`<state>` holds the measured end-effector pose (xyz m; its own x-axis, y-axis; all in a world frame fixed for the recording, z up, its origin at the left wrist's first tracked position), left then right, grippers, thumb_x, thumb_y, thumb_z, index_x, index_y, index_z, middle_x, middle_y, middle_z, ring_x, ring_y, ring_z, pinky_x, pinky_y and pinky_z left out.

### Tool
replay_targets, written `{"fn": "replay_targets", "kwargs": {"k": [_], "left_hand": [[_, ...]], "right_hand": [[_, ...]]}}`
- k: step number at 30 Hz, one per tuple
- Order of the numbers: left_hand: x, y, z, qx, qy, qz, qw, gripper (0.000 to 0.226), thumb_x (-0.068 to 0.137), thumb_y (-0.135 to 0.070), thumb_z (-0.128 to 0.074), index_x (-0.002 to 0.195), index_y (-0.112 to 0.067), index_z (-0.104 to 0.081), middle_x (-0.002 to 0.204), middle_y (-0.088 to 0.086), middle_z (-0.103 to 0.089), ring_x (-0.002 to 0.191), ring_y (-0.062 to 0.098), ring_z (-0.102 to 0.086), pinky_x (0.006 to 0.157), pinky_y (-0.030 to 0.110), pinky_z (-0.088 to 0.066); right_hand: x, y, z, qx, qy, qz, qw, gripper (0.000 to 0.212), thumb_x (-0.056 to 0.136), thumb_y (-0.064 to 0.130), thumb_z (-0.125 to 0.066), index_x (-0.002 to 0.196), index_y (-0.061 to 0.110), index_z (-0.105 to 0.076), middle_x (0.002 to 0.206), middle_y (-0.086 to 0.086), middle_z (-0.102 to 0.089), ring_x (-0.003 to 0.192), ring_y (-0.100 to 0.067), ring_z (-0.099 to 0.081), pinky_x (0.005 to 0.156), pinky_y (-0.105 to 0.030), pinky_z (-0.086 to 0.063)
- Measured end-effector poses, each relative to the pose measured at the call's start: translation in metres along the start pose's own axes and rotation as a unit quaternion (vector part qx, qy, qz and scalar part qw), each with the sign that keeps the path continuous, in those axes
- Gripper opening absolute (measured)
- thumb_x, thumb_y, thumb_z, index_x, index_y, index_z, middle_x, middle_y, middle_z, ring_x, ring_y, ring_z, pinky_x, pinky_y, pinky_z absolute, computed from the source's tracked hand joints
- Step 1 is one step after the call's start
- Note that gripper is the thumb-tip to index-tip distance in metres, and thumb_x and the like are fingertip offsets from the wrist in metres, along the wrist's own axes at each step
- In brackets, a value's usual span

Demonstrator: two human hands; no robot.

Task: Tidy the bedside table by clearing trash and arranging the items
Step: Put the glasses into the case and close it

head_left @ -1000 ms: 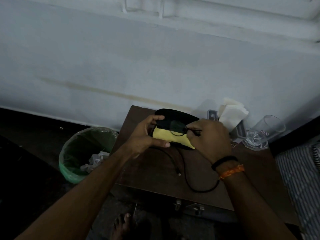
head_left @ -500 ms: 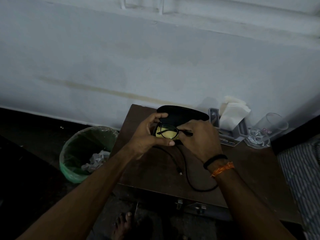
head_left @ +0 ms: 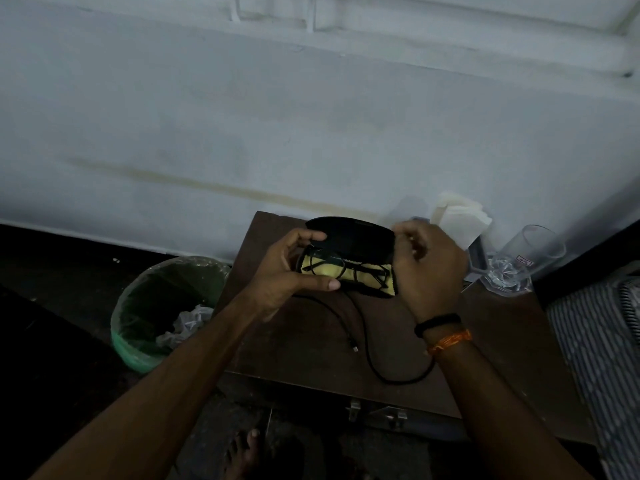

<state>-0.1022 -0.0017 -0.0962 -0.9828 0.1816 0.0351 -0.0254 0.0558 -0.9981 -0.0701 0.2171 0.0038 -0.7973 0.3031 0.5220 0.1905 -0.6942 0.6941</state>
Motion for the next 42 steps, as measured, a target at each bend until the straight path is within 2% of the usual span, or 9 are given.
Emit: {"fn": "replay_targets", "kwargs": {"k": [4, 8, 9, 12, 14, 20, 27, 33, 42], "left_hand": [[0.002, 0.003, 0.003, -0.030, -0.004, 0.006, 1.000, 0.071, 0.054, -0.004, -0.093, 0.117, -0.012, -0.063, 0.122, 0.011, -0.063, 0.120, 0.025, -0.059, 0.098, 0.046, -0.052], [0.001, 0.001, 0.006, -0.074, -0.013, 0.009, 0.997, 0.071, 0.053, -0.011, -0.093, 0.117, -0.011, -0.063, 0.122, 0.011, -0.063, 0.123, 0.034, -0.056, 0.101, 0.057, -0.048], [0.001, 0.000, 0.005, -0.079, -0.012, 0.010, 0.997, 0.071, 0.053, -0.011, -0.092, 0.117, -0.010, -0.063, 0.121, 0.012, -0.063, 0.122, 0.035, -0.057, 0.100, 0.057, -0.048], [-0.001, 0.000, 0.003, -0.094, -0.004, 0.014, 0.995, 0.070, 0.055, -0.003, -0.091, 0.116, -0.006, -0.057, 0.118, 0.009, -0.064, 0.118, 0.036, -0.059, 0.092, 0.057, -0.053], [-0.002, 0.002, 0.002, -0.144, -0.014, 0.032, 0.989, 0.071, 0.055, 0.009, -0.087, 0.112, -0.009, -0.049, 0.114, 0.003, -0.064, 0.110, 0.037, -0.063, 0.082, 0.058, -0.056], [-0.003, 0.001, 0.005, -0.152, -0.025, 0.035, 0.987, 0.085, 0.065, 0.015, -0.079, 0.134, -0.021, -0.045, 0.130, 0.010, -0.060, 0.111, 0.034, -0.066, 0.079, 0.056, -0.057], [0.000, -0.001, 0.003, -0.190, -0.002, 0.074, 0.979, 0.055, 0.074, 0.010, -0.072, 0.126, -0.004, -0.058, 0.126, 0.018, -0.062, 0.113, 0.037, -0.064, 0.084, 0.049, -0.059], [0.002, 0.005, 0.006, -0.225, -0.019, 0.123, 0.967, 0.020, 0.088, -0.001, -0.063, 0.108, -0.002, -0.062, 0.121, 0.019, -0.062, 0.106, 0.038, -0.067, 0.076, 0.055, -0.059], [-0.002, 0.015, 0.007, -0.219, -0.042, 0.167, 0.960, 0.033, 0.081, 0.006, -0.069, 0.113, 0.000, -0.065, 0.119, 0.017, -0.066, 0.103, 0.039, -0.069, 0.075, 0.056, -0.059]], "right_hand": [[-0.005, -0.022, 0.010, -0.062, -0.036, -0.086, 0.994, 0.006, 0.089, 0.017, -0.059, 0.091, 0.019, -0.063, 0.089, 0.002, -0.069, 0.079, -0.017, -0.064, 0.067, -0.032, -0.052], [-0.008, -0.047, -0.017, -0.018, 0.092, -0.177, 0.980, 0.018, 0.097, 0.036, -0.051, 0.110, 0.026, -0.059, 0.102, 0.008, -0.065, 0.093, -0.015, -0.061, 0.080, -0.032, -0.047], [-0.014, -0.054, -0.031, 0.090, 0.137, -0.248, 0.955, 0.021, 0.098, 0.042, -0.048, 0.113, 0.031, -0.058, 0.105, 0.009, -0.064, 0.099, -0.017, -0.062, 0.087, -0.039, -0.051], [-0.039, -0.051, -0.065, 0.380, 0.224, -0.414, 0.796, 0.044, 0.096, 0.059, -0.040, 0.127, 0.031, -0.056, 0.116, -0.006, -0.067, 0.104, -0.032, -0.068, 0.084, -0.060, -0.055], [-0.041, -0.047, -0.070, 0.410, 0.245, -0.427, 0.768, 0.053, 0.095, 0.062, -0.038, 0.130, 0.027, -0.055, 0.119, -0.014, -0.067, 0.105, -0.037, -0.068, 0.079, -0.059, -0.057], [-0.038, -0.052, -0.071, 0.426, 0.264, -0.411, 0.761, 0.037, 0.098, 0.036, -0.051, 0.129, 0.016, -0.057, 0.127, -0.010, -0.063, 0.111, -0.033, -0.066, 0.082, -0.051, -0.058], [-0.035, -0.055, -0.071, 0.418, 0.281, -0.376, 0.778, 0.038, 0.084, 0.003, -0.069, 0.122, 0.006, -0.063, 0.128, -0.011, -0.063, 0.111, -0.029, -0.066, 0.087, -0.044, -0.057], [-0.036, -0.059, -0.075, 0.413, 0.288, -0.373, 0.779, 0.044, 0.078, -0.002, -0.073, 0.120, 0.006, -0.064, 0.130, -0.013, -0.061, 0.105, -0.028, -0.069, 0.084, -0.043, -0.058], [-0.049, -0.060, -0.086, 0.422, 0.291, -0.418, 0.750, 0.050, 0.073, -0.001, -0.079, 0.119, 0.005, -0.061, 0.128, -0.016, -0.060, 0.104, -0.030, -0.069, 0.080, -0.041, -0.059]]}}
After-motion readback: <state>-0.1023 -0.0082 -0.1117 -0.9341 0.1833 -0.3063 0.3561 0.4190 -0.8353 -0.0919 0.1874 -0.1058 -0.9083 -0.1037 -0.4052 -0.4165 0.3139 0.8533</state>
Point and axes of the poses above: each hand's wrist, its own x-axis towards the middle knuckle, its own z-axis out of the back of the hand, y = z × x, the point moved 9 cm from there along x, towards the middle knuckle
